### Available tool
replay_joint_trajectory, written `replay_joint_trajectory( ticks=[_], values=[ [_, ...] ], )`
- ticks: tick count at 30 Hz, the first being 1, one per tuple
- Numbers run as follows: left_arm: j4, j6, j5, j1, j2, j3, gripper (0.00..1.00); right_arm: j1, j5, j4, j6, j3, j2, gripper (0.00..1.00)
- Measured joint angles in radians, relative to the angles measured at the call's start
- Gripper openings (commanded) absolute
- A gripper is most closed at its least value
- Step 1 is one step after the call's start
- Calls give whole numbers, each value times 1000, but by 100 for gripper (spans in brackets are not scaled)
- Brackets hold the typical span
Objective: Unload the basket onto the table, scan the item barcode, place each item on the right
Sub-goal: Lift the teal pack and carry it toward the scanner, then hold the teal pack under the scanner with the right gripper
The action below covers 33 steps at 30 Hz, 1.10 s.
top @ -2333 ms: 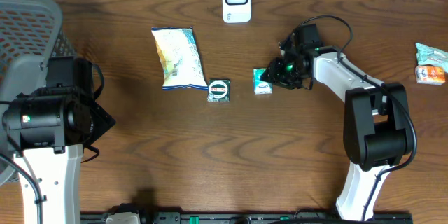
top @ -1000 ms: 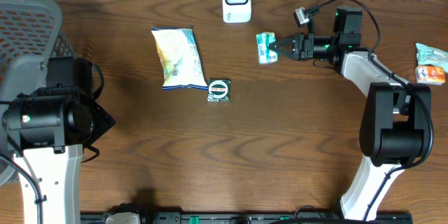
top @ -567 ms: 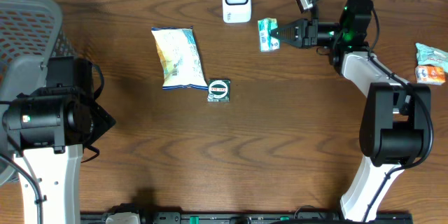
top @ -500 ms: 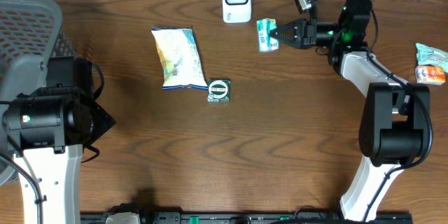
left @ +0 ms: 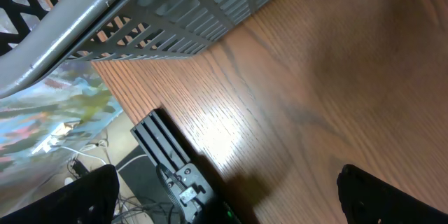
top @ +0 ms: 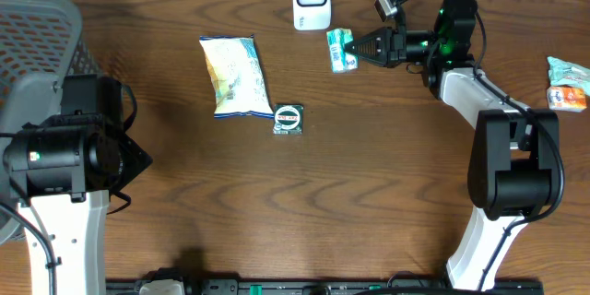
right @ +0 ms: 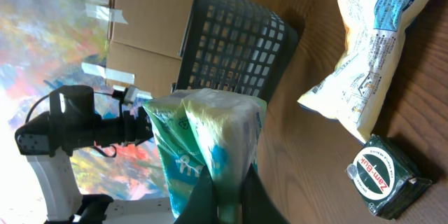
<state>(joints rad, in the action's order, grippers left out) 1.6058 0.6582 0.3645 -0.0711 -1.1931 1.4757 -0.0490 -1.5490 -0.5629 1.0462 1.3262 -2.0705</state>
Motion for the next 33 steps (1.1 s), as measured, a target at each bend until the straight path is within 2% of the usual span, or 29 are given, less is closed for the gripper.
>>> replay_joint_trajectory(
  ticks=[13, 22, 27, 33],
  values=[
    [0, 0, 0, 0, 0, 0, 97, -6, 22, 0, -7, 0, 0, 1],
    [0, 0, 0, 0, 0, 0, 98, -83, 115, 0, -111, 0, 0, 1],
    [0, 0, 0, 0, 0, 0, 98, -130, 222, -2, -144, 0, 0, 2],
    [0, 0, 0, 0, 0, 0, 98, -135, 462, -20, -147, 0, 0, 2]
  ],
)
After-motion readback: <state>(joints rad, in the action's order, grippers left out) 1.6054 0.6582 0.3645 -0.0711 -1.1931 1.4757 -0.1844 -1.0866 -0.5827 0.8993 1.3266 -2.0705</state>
